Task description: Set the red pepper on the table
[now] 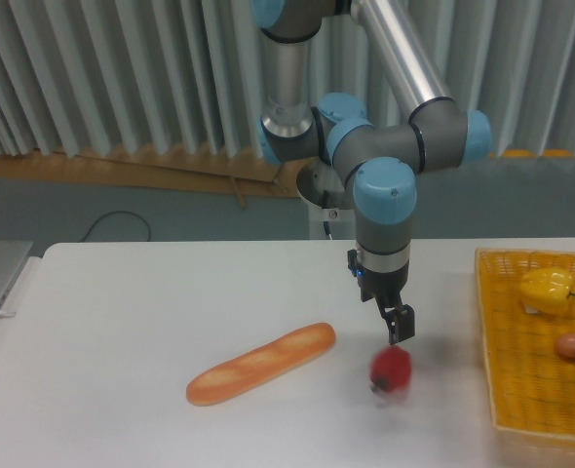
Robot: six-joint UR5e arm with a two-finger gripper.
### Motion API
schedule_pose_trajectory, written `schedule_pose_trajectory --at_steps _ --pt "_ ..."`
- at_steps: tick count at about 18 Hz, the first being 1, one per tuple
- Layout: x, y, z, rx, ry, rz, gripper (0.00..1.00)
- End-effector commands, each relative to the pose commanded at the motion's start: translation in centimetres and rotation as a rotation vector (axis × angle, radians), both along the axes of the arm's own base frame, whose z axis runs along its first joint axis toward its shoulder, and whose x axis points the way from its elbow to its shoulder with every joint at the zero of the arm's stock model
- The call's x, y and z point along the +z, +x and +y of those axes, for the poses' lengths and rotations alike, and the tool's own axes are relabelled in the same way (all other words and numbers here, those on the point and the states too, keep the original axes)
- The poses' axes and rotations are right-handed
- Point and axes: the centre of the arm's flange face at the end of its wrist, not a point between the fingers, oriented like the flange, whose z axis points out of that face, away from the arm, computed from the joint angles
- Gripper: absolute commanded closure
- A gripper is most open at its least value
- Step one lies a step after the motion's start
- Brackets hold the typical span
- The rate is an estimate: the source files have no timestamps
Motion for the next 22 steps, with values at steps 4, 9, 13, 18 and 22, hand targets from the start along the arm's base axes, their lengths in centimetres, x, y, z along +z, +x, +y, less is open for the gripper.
schedule_pose_trajectory --at_steps 4,9,13,18,22 --pt "-0.2 0.0 0.1 0.002 0.000 -0.002 0.00" --pt "0.1 -0.3 -0.2 0.005 0.005 -0.001 0.00" --pt "0.5 -0.8 -0.7 0.019 0.009 0.004 0.00" --pt "4.1 -0.2 -2.0 0.016 0.048 0.039 0.00" --pt "4.6 1.9 -1.0 -0.020 0.043 0.032 0.00"
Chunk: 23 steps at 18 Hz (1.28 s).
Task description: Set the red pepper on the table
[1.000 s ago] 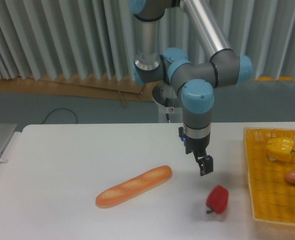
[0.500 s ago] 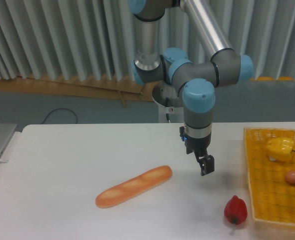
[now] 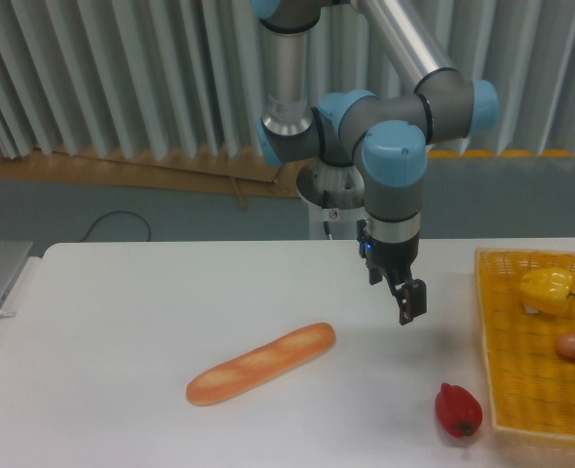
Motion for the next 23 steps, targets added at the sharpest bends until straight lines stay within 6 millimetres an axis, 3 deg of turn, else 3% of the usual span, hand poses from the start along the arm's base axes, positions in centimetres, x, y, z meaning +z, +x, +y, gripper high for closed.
schedule_pose_trajectory --at_steps 11,19,23 --pt "3.2 5.6 0.5 -0.054 -0.011 -0.018 0.00" --pt "4.8 8.4 0.8 -0.065 0.006 -0.008 0.00" --pt "5.3 8.7 0.6 -0.048 0.013 -0.001 0.00"
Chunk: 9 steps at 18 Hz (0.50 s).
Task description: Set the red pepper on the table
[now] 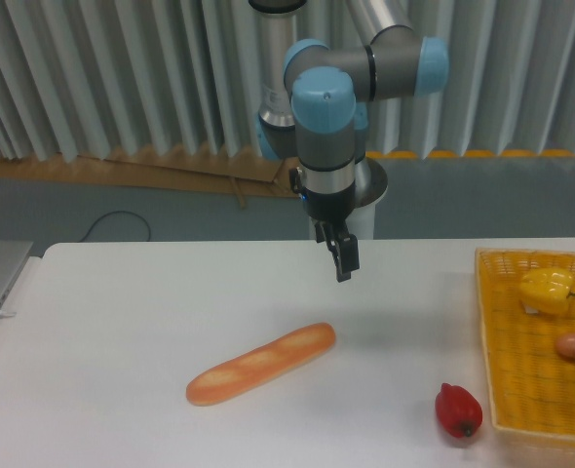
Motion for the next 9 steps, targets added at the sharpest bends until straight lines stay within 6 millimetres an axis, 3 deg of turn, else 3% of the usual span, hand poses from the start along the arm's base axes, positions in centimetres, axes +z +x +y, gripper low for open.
schedule_pose_trajectory --at_steps 9 --pt "-0.79 0.56 -0.56 0.015 -0.019 -0.023 0.00"
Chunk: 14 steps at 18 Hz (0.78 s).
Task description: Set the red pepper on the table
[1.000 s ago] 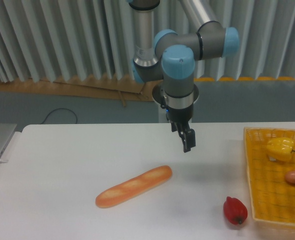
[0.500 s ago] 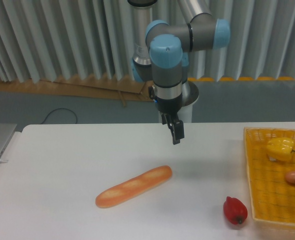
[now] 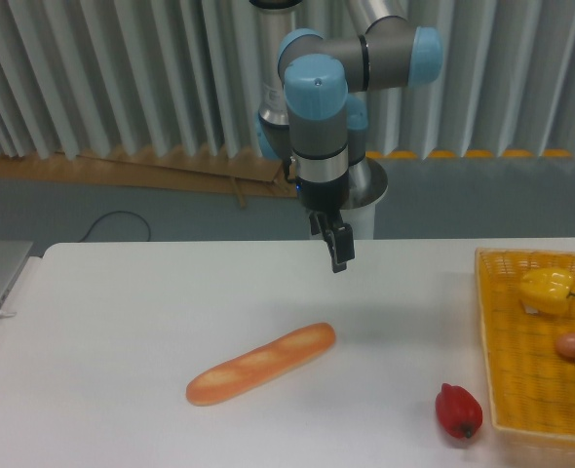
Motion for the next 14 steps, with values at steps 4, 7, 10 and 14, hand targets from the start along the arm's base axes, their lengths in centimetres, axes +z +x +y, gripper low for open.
schedule_pose_trajectory --at_steps 4,7,10,14 --pt "0.8 2.0 -0.1 0.052 0.034 -0.053 0.00" --pt "0.9 3.6 -0.4 0.036 0.014 -0.070 0.00" --pt "0.9 4.4 -0.4 0.006 -0.011 -0.085 0.00" --pt "1.0 4.6 0.1 -0.069 0.000 -0.081 0.00"
